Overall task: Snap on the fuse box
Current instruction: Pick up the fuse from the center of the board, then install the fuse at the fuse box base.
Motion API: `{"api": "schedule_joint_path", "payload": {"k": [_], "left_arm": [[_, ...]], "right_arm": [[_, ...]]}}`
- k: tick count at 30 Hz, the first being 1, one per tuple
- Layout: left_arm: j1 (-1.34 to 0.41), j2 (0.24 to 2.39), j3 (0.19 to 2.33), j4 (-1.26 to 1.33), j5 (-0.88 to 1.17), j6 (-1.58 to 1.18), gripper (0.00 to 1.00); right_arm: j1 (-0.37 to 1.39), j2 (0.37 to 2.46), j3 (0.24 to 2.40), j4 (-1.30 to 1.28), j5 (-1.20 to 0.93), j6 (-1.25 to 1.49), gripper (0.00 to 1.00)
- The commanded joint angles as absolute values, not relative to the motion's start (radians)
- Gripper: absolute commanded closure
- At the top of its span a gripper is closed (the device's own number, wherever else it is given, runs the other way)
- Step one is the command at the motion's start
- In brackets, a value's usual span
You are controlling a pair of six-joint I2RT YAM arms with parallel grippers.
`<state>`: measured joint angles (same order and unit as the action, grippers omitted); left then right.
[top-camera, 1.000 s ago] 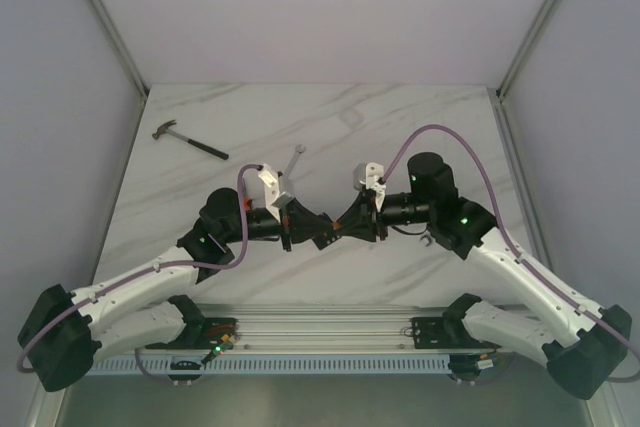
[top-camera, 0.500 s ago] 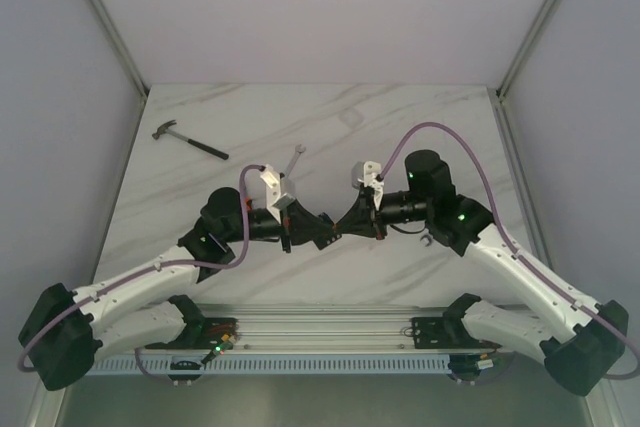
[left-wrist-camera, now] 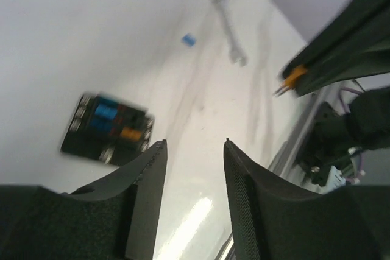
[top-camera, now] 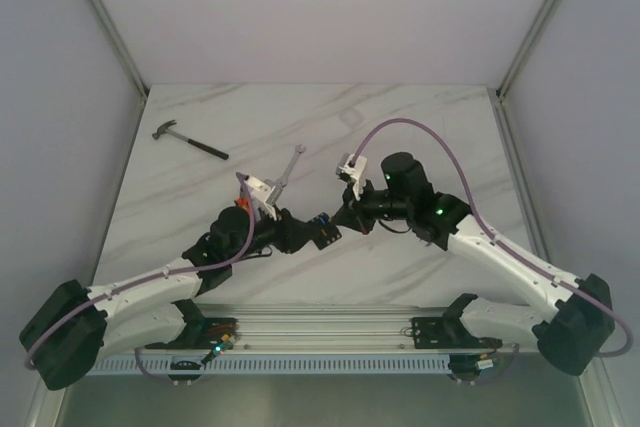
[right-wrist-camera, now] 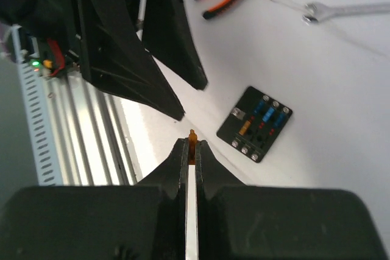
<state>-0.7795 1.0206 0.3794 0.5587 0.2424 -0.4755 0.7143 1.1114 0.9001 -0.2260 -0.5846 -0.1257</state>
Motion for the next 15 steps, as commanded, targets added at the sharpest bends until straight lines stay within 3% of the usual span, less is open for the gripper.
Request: {"api": "schedule_joint_path", "payload": {"k": [1, 7, 15], "left_arm": [[-0.765, 1.027, 0.286, 0.604, 0.022, -0.706, 0.47], [-0.751, 1.101, 0.305, 0.565, -0.061, -0.812, 0.39], [-0.734, 1.291, 0.379, 0.523, -0.039, -0.916, 0.44]], "right_arm": [[0.763, 1.151, 0.864, -0.185, -0.313, -0.020, 1.00], [0.842, 1.242, 0.829, -0.138, -0.090, 0.033, 1.00], [0.919, 1.386, 0.820, -0.055, 0.091, 0.088, 1.00]]}}
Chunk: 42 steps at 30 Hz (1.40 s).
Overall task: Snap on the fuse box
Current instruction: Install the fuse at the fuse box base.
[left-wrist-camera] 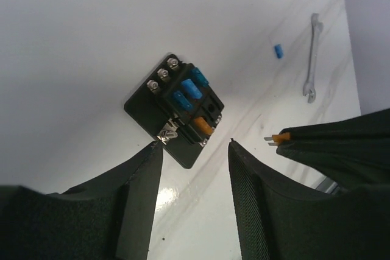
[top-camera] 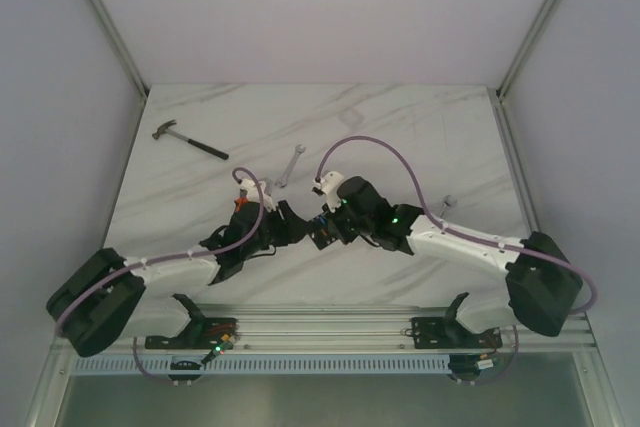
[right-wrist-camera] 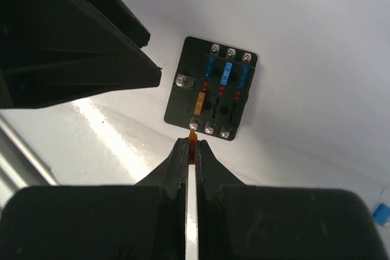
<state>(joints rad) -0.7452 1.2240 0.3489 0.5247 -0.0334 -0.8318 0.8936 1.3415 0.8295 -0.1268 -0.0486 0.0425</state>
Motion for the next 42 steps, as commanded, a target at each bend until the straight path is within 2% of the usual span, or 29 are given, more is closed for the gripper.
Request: {"api": "schedule_joint_path", "payload": {"k": [1, 10, 21, 29, 42], "left_arm": [[-0.732, 1.313, 0.385, 0.523, -0.034, -0.927, 0.45], [-0.721, 1.446, 0.429, 0.540, 0.016, -0.962, 0.54], [-0.719, 1.512, 0.446, 0.542, 0.038, -0.977, 0.66], [-0.719, 1.521, 0.454, 0.523, 0.031, -0.977, 0.70], [-0.719, 1.519, 0.454, 0.516, 0.032, -0.979, 0.71]], "right_arm": [[0.924, 1.400, 0.822, -0.052, 0.119, 0.097, 1.00], [0.931, 1.488, 0.838, -0.036, 0.143, 0.110, 1.00], [0.930, 1.534, 0.857, -0.018, 0.132, 0.127, 1.00], [0.931, 1.575, 0.877, -0.014, 0.150, 0.133, 1.00], [0.931, 1.595, 0.897, -0.021, 0.189, 0.146, 1.00]]}}
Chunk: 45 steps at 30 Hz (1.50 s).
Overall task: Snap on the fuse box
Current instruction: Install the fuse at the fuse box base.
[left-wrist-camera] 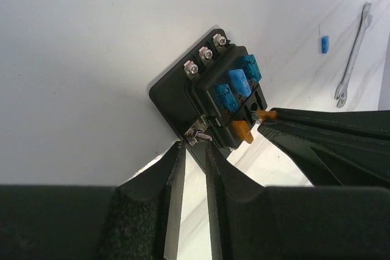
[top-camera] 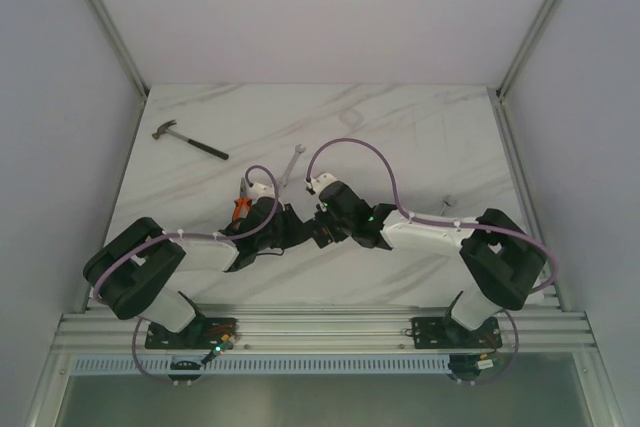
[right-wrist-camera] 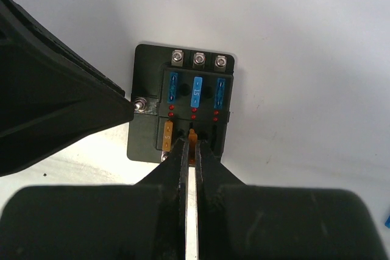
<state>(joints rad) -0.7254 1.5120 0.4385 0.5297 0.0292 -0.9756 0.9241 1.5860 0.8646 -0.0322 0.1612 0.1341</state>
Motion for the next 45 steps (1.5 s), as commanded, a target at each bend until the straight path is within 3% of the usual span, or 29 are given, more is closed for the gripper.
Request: {"api": "schedule_joint_path", "payload": {"k": [1, 19, 34, 45], "left_arm": [[-0.719, 1.520, 0.454, 0.517, 0.032, -0.980, 0.71], [-0.720, 1.532, 0.462, 0.521, 0.039, -0.980, 0.73], [-0.719, 1.530, 0.460, 0.524, 0.045, -0.983, 0.74], [-0.720, 1.525, 0.457, 0.526, 0.048, -0.985, 0.74]], "right_arm": [[0.931, 1.597, 0.898, -0.023, 0.189, 0.146, 1.00], [0.931, 1.644, 0.925, -0.112, 0.233, 0.167, 1.00], [0.932, 1.607, 0.957, -0.120, 0.162, 0.175, 0.70], [0.928, 1.595, 1.016, -0.215, 0.171, 0.207, 0.65]]}}
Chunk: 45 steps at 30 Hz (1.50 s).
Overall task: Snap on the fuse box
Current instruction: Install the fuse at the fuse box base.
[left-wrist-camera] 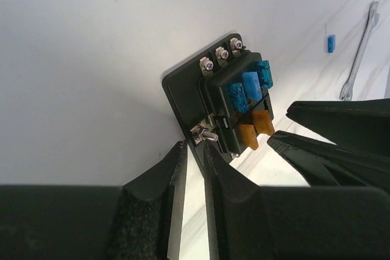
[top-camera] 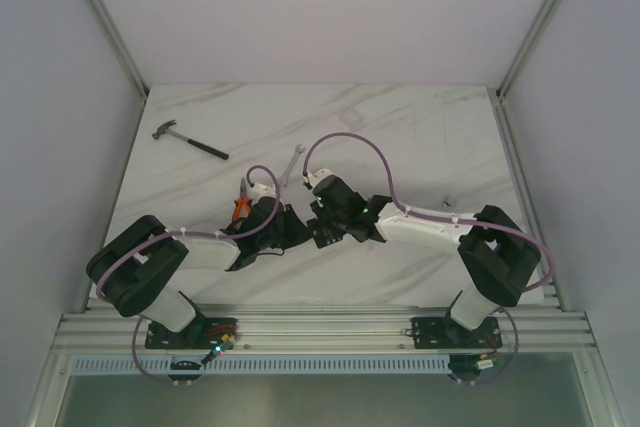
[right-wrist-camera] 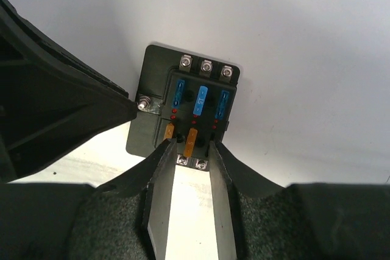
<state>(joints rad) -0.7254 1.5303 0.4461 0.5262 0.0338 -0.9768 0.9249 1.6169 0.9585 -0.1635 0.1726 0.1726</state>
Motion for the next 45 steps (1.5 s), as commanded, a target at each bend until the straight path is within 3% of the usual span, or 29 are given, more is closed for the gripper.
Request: {"api": "schedule_joint_path", "payload": {"k": [1, 16, 23, 30, 45], "left_arm": [[-0.719, 1.524, 0.457, 0.526, 0.047, -0.985, 0.74], [-0.719, 1.530, 0.456, 0.541, 0.060, -0.992, 0.74], [-0.719, 1.535, 0.454, 0.545, 0.064, -0.997, 0.74], [-0.720, 1.544, 0.454, 0.555, 0.069, -1.005, 0.74], [-0.719, 1.561, 0.455, 0.565, 0.080, -1.016, 0.74]], "right_arm": [[0.927, 1.602, 1.029, -0.232, 0.177, 0.218, 0.65], [0.911, 1.723, 1.140, -0.393, 0.198, 0.326, 0.72], [0.907, 1.742, 1.153, -0.403, 0.184, 0.331, 0.80], [0.905, 1.770, 1.162, -0.423, 0.172, 0.321, 1.00], [0.887, 1.893, 1.057, -0.438, 0.127, 0.273, 1.00]]}}
